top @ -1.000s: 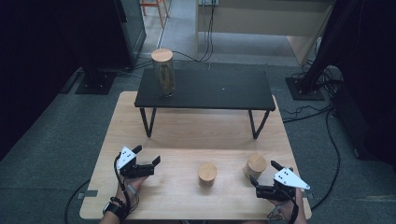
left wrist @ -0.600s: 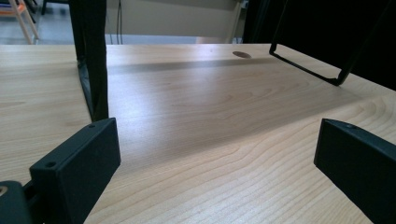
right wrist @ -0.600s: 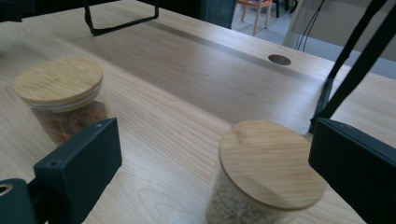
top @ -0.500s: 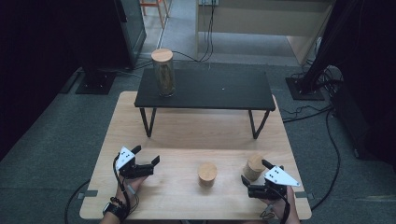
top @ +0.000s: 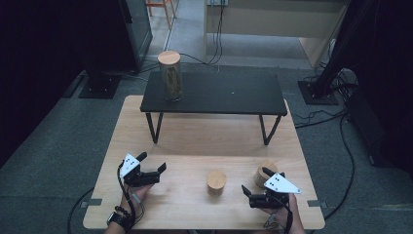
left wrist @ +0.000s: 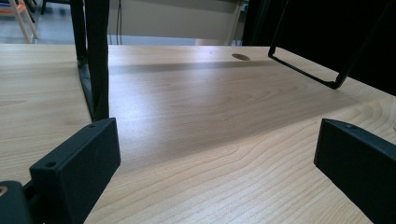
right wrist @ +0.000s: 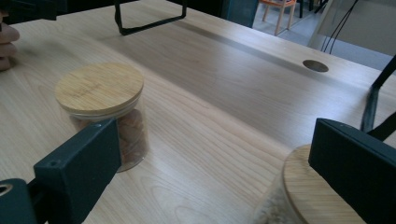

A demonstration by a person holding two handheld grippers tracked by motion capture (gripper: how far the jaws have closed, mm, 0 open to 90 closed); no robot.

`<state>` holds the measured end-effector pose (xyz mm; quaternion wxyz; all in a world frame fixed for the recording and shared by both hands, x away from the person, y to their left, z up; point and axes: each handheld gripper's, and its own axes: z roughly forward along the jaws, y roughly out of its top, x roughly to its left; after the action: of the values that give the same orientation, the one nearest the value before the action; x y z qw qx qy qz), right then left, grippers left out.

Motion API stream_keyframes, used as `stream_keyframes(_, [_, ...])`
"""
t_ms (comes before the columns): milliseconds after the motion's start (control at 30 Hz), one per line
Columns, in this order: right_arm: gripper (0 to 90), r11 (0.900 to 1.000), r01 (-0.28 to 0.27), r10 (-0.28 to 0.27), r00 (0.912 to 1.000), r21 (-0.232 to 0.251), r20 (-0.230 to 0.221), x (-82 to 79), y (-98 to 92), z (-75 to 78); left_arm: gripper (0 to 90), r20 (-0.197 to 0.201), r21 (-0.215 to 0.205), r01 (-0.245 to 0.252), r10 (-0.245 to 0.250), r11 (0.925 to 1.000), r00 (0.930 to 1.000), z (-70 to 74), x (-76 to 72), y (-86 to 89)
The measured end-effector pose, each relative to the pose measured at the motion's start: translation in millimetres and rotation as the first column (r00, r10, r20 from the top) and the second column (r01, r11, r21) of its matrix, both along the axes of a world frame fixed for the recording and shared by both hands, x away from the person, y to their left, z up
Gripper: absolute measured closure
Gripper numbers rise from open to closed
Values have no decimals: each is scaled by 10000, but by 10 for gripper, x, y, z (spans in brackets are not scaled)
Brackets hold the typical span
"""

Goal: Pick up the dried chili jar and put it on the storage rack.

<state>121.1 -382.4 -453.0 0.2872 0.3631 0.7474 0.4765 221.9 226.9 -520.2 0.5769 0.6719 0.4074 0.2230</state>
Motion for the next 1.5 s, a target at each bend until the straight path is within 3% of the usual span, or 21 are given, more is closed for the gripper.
stream_keyframes(1500, [25,9947,-1029,1029,9942,9,-328,219,386,-103,4,-62,-165,106,-107,9998,9999,-10,21,26])
